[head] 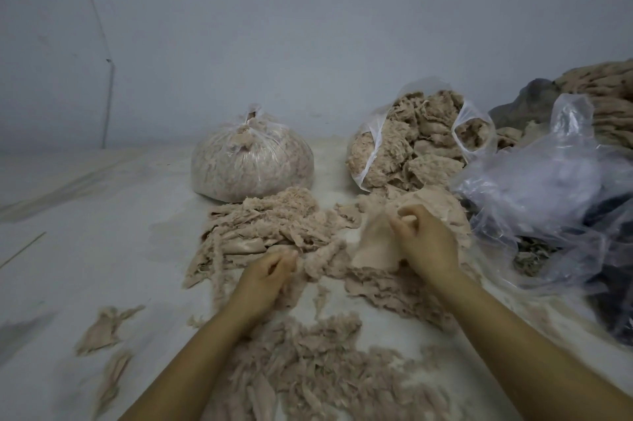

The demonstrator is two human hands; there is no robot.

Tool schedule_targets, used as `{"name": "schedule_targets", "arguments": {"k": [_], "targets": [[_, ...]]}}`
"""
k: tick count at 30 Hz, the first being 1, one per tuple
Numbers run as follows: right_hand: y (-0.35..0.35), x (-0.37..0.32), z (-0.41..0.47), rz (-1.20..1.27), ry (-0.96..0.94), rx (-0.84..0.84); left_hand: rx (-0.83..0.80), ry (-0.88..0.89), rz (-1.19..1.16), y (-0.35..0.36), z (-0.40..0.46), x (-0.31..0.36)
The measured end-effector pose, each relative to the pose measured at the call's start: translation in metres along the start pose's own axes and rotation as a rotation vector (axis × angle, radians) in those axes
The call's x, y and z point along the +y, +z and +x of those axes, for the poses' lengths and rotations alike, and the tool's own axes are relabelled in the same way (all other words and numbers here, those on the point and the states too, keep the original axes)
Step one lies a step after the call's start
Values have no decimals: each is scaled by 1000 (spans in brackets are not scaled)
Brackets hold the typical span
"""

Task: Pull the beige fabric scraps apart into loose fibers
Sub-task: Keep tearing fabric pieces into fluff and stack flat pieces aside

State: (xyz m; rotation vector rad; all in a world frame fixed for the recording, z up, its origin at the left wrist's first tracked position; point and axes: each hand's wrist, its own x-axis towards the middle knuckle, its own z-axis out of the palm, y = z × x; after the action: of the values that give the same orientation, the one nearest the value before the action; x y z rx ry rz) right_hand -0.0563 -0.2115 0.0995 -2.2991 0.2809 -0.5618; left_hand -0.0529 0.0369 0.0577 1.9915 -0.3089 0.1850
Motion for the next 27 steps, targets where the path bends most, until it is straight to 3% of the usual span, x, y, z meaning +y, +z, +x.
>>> {"name": "schedule_targets", "arguments": {"k": [2,4,6,8,10,12,17,20,23,25,27], "targets": [[-2,-9,-11,-115,-175,55,-319,-36,-16,-4,-4,5],[5,-17,-30,82,-297,-160,-572,-44,114,-8,-9,5],[17,-20,-52,99,-288,-561,-583,26,218,-7,-14,-1],[27,-15,-65,-24,-273,-774,-468,49,209,-5,-16,-5],[35,-11,-67,43,-261,-689,-374,34,179,-7,-18,-4],[39,-12,-66,287,-128,-554,-296,84,272,-11,-16,-2],[40,-20,-65,751,56,-457,-71,91,384,-10,-15,10],[40,-24,-65,958,84,-461,-226,85,158,-2,-22,22],[45,-27,-63,1001,94,-394,-422,99,31,2,-27,24],[44,-25,-60,901,79,-357,-287,68,20,-3,-23,20],[37,-21,-59,730,28,-497,-53,18,34,-12,-17,12]]}}
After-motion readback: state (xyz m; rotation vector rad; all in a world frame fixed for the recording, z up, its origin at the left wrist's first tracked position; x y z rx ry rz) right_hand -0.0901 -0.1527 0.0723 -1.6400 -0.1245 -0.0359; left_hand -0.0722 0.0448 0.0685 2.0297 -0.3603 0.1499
